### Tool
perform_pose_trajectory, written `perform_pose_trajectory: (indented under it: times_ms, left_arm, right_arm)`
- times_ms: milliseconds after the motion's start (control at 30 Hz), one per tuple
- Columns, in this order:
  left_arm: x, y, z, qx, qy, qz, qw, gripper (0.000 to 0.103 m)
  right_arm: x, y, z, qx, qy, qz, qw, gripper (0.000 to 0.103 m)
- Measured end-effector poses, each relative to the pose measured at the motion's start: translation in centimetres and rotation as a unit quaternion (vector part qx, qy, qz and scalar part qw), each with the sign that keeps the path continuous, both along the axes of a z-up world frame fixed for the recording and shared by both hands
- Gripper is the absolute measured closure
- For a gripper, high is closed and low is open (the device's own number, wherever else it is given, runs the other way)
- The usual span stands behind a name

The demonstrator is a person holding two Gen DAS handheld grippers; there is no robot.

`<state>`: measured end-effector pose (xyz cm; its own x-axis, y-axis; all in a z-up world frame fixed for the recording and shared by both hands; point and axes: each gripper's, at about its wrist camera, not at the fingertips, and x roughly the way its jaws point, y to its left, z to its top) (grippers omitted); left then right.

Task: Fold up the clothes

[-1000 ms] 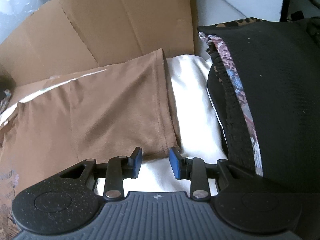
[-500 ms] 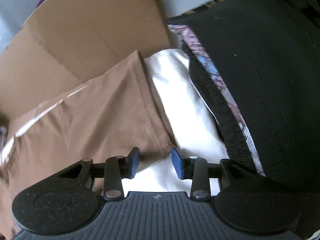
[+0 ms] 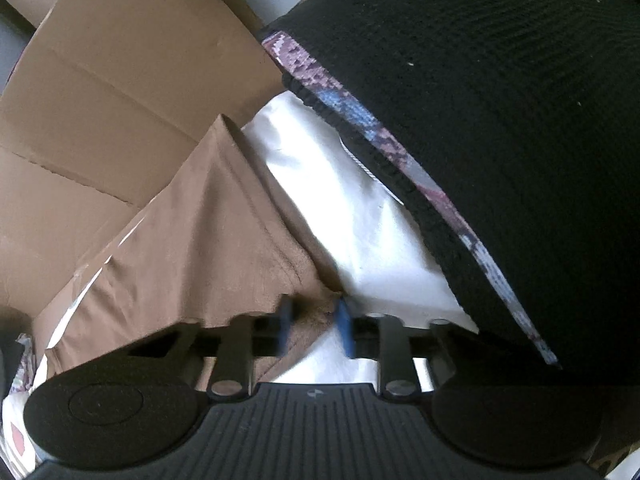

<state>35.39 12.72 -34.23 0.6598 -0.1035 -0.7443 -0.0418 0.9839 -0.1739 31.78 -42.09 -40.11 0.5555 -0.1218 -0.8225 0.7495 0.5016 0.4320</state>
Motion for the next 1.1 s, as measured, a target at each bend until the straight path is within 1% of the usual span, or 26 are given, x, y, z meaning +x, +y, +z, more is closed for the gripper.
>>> perform_pose_trajectory:
  times_ms: [100, 167, 267, 400, 500, 533, 567, 600, 667, 800, 833, 867, 967, 1100]
  left_arm:
    - [0.9, -1.5, -0.2, -0.006, -0.002, -0.024, 0.9997, 0.035]
    - [1.7, -2.8, -0.2, -0.011, -0.006, -0.047, 0.9988, 0.042]
    - [3.1, -4.8, -0.2, -0.017, -0.008, -0.081, 0.9965, 0.048]
    - [4.9, -7.9, 0.0, -0.020, -0.009, -0.124, 0.9920, 0.052]
    - [5.8, -10.2, 0.0, -0.023, -0.007, -0.154, 0.9878, 0.061]
    - [6.2, -10.9, 0.0, -0.024, -0.006, -0.164, 0.9862, 0.068]
    - [6.5, -11.7, 0.0, -0.025, -0.005, -0.174, 0.9845, 0.072]
    - [6.5, -12.5, -0.2, -0.024, -0.002, -0.180, 0.9834, 0.074]
    - [6.6, -14.0, -0.5, -0.027, 0.004, -0.189, 0.9816, 0.086]
    - [6.9, -16.5, -0.8, -0.034, 0.005, -0.202, 0.9787, 0.090]
    - [7.1, -17.0, -1.0, -0.038, 0.007, -0.203, 0.9785, 0.093]
    - [7.3, -17.5, -1.3, -0.043, 0.009, -0.202, 0.9783, 0.095]
    - [7.6, -18.8, -1.9, -0.058, 0.016, -0.194, 0.9791, 0.101]
    - [7.7, -19.8, -2.4, -0.090, 0.019, -0.173, 0.9806, 0.103]
  right_arm:
    - [-0.3, 0.0, 0.5, 0.002, -0.020, 0.006, 1.000, 0.094]
    - [-0.5, 0.1, 1.2, -0.003, -0.035, 0.011, 0.999, 0.095]
    - [-0.7, 0.2, 2.2, -0.009, -0.051, 0.021, 0.998, 0.096]
    - [-0.7, 0.6, 3.6, -0.019, -0.069, 0.036, 0.997, 0.096]
    - [-0.1, 0.4, 4.3, -0.028, -0.082, 0.048, 0.995, 0.096]
    - [0.0, 0.3, 4.5, -0.030, -0.086, 0.052, 0.995, 0.096]
    - [-0.1, 0.3, 4.7, -0.031, -0.089, 0.055, 0.994, 0.096]
    - [0.0, 0.3, 4.8, -0.032, -0.091, 0.057, 0.994, 0.096]
    - [-0.1, 0.2, 4.9, -0.033, -0.095, 0.061, 0.993, 0.096]
    - [-0.6, 0.2, 5.3, -0.035, -0.102, 0.067, 0.992, 0.096]
    - [-0.8, 0.3, 5.5, -0.037, -0.104, 0.071, 0.991, 0.096]
    - [-0.9, 0.3, 5.6, -0.039, -0.107, 0.074, 0.991, 0.096]
    - [-0.8, 0.1, 5.7, -0.043, -0.111, 0.081, 0.990, 0.096]
    - [-0.4, -0.2, 5.7, -0.047, -0.111, 0.088, 0.989, 0.096]
